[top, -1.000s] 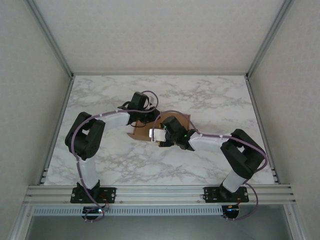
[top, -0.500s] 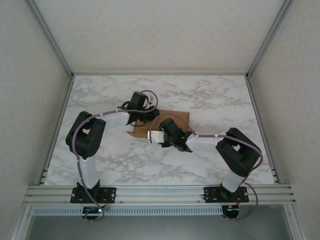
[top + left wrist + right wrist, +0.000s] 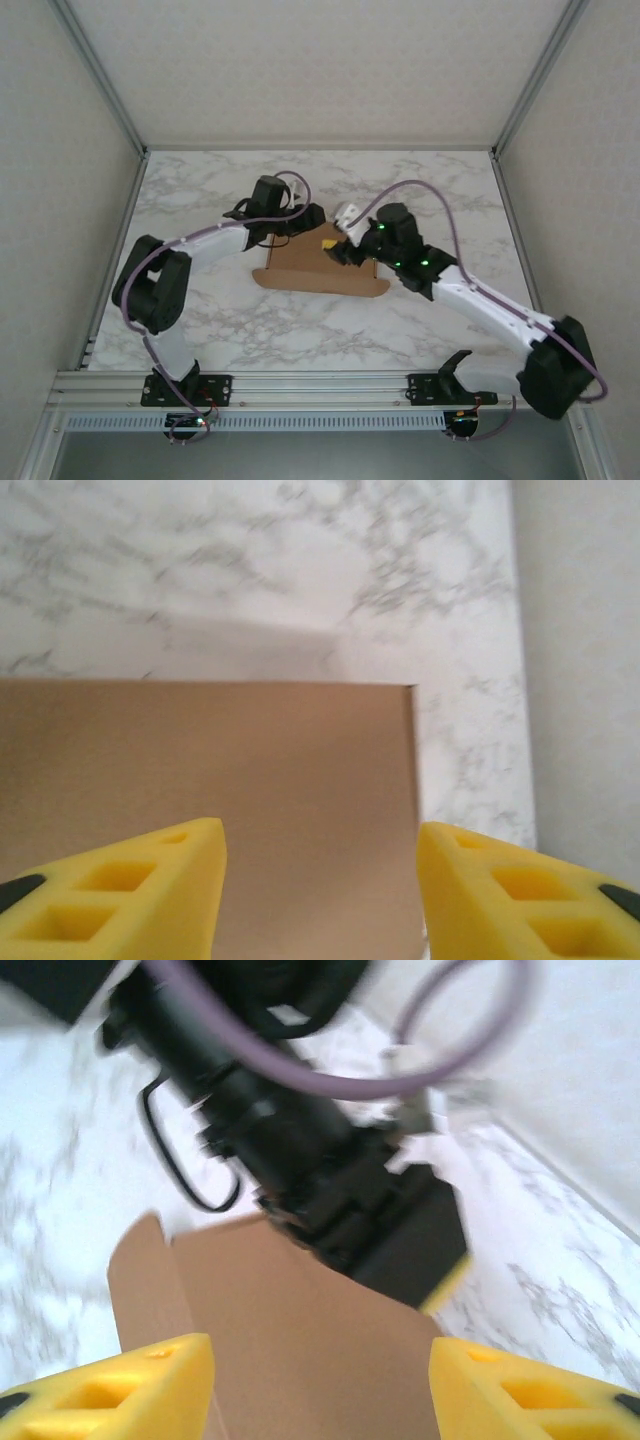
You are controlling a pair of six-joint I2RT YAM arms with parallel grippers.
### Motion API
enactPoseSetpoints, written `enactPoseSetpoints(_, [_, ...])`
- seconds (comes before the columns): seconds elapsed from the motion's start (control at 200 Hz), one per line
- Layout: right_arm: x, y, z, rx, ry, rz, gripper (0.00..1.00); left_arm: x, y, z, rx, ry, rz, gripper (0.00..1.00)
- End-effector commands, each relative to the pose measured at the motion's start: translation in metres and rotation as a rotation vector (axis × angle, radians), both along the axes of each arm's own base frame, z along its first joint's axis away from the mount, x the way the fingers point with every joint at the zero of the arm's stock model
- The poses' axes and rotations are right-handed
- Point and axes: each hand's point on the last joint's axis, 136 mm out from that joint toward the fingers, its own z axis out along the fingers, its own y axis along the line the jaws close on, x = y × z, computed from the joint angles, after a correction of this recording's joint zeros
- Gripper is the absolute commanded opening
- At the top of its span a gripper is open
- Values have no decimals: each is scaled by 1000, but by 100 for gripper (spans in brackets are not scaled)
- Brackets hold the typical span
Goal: Fold the paper box
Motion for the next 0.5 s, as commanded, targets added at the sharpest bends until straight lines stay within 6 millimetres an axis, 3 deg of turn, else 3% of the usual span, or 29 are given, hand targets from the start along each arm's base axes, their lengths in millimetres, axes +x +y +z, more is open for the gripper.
enactPoseSetpoints(0.0, [-6,-25,14,134,177,-164,57,15,11,68,-22,-174,49,55])
enactPoseSetpoints(0.065, [-5,-45,16,109,176,-259,56,20,32,72,40,-201,104,57])
enactPoseSetpoints(0.115, [-5,-62,10,67,196,-341,57,27,56,64,97,-193,166,57])
enactPoseSetpoints(0.185, [-5,-77,-6,-24,220,-395,57,36,90,38,179,-140,225,54])
enactPoseSetpoints(0.25, [-3,-85,-16,-53,238,-432,56,41,110,10,216,-76,231,52])
enactPoseSetpoints(0.32, [7,-94,-17,0,265,-529,55,39,121,-14,246,-16,222,51])
enactPoseSetpoints(0.381, [15,-104,-23,50,392,-605,55,33,123,-27,260,1,216,52])
enactPoseSetpoints(0.496, [29,-116,-59,86,651,-717,59,21,121,-45,236,37,203,53])
